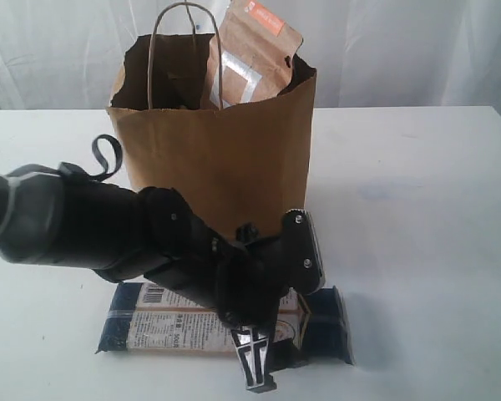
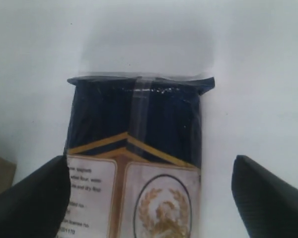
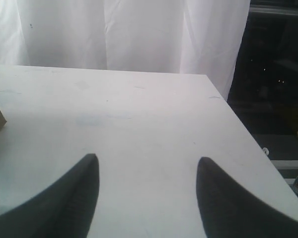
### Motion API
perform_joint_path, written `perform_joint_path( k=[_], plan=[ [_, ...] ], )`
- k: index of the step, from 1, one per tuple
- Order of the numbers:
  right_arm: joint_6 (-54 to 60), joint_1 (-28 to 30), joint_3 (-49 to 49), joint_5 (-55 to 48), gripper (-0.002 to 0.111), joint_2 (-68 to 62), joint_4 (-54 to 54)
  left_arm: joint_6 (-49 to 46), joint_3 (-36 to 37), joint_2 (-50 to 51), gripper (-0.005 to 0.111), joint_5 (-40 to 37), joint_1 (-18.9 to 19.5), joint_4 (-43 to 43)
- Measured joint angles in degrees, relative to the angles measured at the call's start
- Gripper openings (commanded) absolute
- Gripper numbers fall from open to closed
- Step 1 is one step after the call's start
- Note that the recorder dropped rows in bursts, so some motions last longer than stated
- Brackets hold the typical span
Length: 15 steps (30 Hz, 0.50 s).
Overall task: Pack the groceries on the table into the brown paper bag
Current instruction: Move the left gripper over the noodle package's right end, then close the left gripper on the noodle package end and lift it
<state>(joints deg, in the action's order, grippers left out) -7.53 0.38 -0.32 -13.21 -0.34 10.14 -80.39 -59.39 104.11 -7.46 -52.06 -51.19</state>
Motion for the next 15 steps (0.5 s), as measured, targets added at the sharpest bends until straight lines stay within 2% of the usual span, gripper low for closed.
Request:
perform_joint_path(
  k=[15],
  plan=[
    [0.0, 0.0, 0.0, 0.0, 0.054, 0.0, 0.0, -0.3, -6.0, 7.6, 0.088, 1.5, -0.3, 0.0]
  ],
)
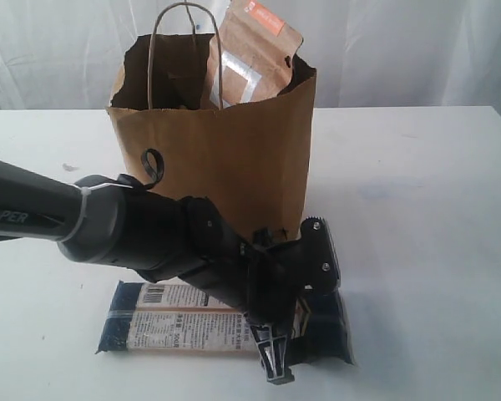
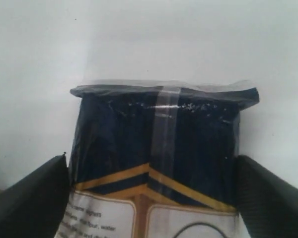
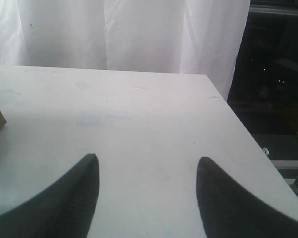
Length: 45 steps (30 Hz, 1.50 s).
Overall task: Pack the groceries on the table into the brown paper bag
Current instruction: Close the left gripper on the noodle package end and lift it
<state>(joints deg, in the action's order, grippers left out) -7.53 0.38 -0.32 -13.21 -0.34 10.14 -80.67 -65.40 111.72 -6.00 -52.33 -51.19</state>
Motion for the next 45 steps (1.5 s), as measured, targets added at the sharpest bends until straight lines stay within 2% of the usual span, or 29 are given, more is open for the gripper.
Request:
perform_joint_path(
  k=[8, 12, 14, 15, 16, 17, 18, 30, 45],
  plan=[
    [0.0, 0.0, 0.0, 0.0, 0.054, 0.0, 0.1, 1.5, -2.4, 2.1, 0.088, -0.3, 0.0, -0.2],
    [0.0, 0.0, 0.0, 0.0, 0.054, 0.0, 0.1, 4.6, -2.9, 2.9, 0.081, -0.3, 0.0, -1.1],
    [0.0, 0.0, 0.0, 0.0, 0.054, 0.0, 0.1, 6.0, -3.1, 3.2, 0.061, -0.3, 0.0, -1.2],
    [0.0, 0.0, 0.0, 0.0, 0.054, 0.0, 0.1, 6.6, -3.1, 3.3, 0.041, -0.3, 0.0, -1.3],
    [0.0, 0.0, 0.0, 0.0, 0.054, 0.0, 0.1, 8.3, -3.1, 3.5, 0.033, -0.4, 0.0, -1.3],
    [0.0, 0.0, 0.0, 0.0, 0.054, 0.0, 0.1, 8.9, -3.1, 3.5, 0.012, -0.3, -0.1, -1.2],
    [0.0, 0.0, 0.0, 0.0, 0.054, 0.0, 0.1, 11.1, -3.2, 3.5, 0.000, -0.2, -0.1, -1.1],
    [-1.0, 0.0, 0.0, 0.0, 0.054, 0.0, 0.1, 14.2, -2.6, 0.9, 0.000, -2.6, -0.1, 0.2],
    [-1.3, 0.0, 0.0, 0.0, 0.054, 0.0, 0.1, 20.2, -2.3, -18.5, 0.000, -8.6, -0.1, 0.5]
  ],
)
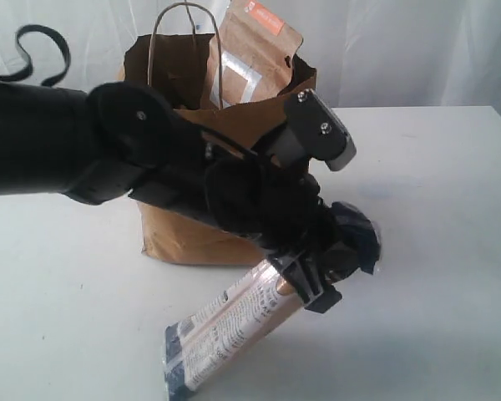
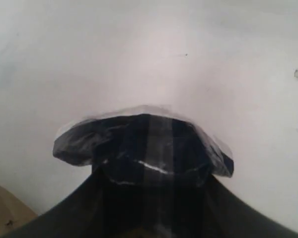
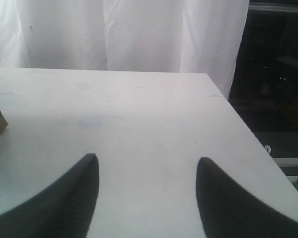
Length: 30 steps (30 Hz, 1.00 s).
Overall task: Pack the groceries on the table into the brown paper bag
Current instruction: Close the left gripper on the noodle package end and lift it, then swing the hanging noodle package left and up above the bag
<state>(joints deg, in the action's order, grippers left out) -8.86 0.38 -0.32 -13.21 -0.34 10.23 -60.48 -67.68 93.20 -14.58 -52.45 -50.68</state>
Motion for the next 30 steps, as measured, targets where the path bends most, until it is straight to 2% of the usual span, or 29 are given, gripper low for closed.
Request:
perform_joint_path(
  k=[5, 7, 10, 18, 30],
  plan=[
    [-0.1, 0.0, 0.0, 0.0, 0.054, 0.0, 0.0, 3.2, 0.0, -7.6, 0.000, -4.7, 0.0, 2.5],
    [-0.1, 0.0, 0.0, 0.0, 0.054, 0.0, 0.0, 9.0, 0.0, -10.6, 0.000, -5.7, -0.1, 8.3],
    [-0.1, 0.0, 0.0, 0.0, 0.054, 0.0, 0.0, 24.3, 0.2, -15.5, 0.000, -9.9, -0.1, 23.8],
    [-0.1, 0.0, 0.0, 0.0, 0.054, 0.0, 0.0, 49.8, 0.3, -24.5, 0.000, -19.1, -0.1, 47.8],
    [-0.1, 0.0, 0.0, 0.0, 0.054, 0.0, 0.0, 90.0, -0.8, -40.4, 0.000, -27.9, -0.1, 90.4]
  ],
)
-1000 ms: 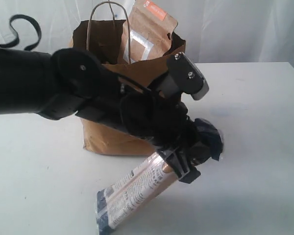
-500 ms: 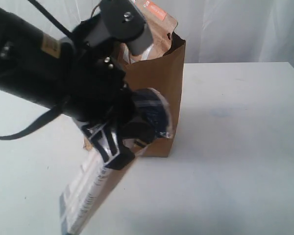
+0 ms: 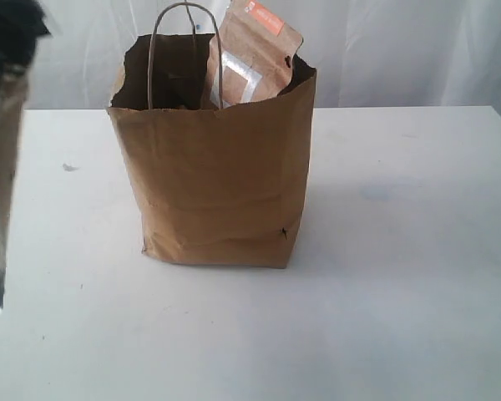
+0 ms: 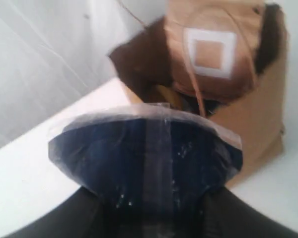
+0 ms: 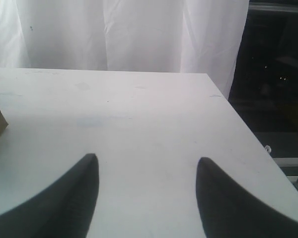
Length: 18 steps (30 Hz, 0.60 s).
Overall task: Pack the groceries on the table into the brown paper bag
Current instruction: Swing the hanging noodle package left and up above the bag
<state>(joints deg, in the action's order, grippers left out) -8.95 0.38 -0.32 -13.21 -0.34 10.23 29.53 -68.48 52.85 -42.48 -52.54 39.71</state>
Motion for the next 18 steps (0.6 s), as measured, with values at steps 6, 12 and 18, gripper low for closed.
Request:
perform_joint_path(
  k=[6, 12, 18],
  plan=[
    [0.0, 0.0, 0.0, 0.0, 0.054, 0.0, 0.0, 5.6, -5.8, -1.7, 0.000, -0.9, 0.0, 10.6],
    [0.0, 0.0, 0.0, 0.0, 0.054, 0.0, 0.0, 10.8, -12.9, 0.6, 0.000, -0.7, 0.0, 18.2],
    [0.0, 0.0, 0.0, 0.0, 0.054, 0.0, 0.0, 15.5, -18.9, 5.4, 0.000, 3.1, 0.0, 23.7]
  ],
)
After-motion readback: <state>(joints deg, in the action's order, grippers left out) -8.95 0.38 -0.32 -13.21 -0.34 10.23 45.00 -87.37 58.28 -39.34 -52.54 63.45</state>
